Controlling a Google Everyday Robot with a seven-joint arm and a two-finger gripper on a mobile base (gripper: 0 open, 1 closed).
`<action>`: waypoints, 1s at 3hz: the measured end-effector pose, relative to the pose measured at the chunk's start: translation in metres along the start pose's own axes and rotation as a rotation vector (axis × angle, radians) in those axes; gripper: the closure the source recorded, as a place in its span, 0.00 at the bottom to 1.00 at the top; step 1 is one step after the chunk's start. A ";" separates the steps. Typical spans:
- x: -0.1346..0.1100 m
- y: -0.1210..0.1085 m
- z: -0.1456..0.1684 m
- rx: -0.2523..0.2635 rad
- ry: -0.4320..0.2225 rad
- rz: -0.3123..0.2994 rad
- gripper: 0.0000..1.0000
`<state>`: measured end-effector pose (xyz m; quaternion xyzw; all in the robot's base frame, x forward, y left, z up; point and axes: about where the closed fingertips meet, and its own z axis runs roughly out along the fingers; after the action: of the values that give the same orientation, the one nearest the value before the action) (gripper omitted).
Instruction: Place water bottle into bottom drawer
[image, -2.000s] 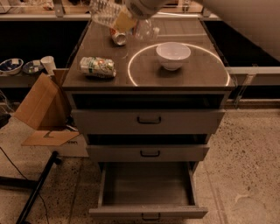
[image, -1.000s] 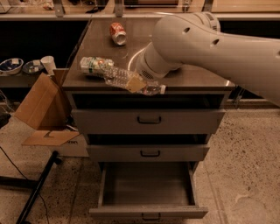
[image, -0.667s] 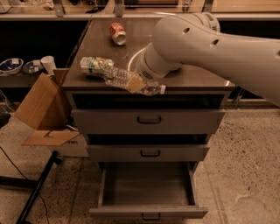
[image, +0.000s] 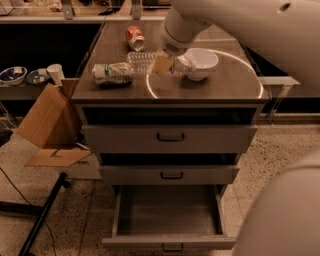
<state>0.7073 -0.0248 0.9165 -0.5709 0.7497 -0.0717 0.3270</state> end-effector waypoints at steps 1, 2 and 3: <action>-0.019 -0.037 -0.022 0.058 -0.019 -0.036 1.00; -0.034 -0.057 -0.039 0.108 -0.045 -0.052 1.00; -0.041 -0.059 -0.052 0.141 -0.072 -0.057 1.00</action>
Offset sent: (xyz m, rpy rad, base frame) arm 0.0394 0.0039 0.1034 -0.0036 -0.1930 0.0219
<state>0.7305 -0.0213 1.0022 -0.5696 0.7141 -0.1129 0.3909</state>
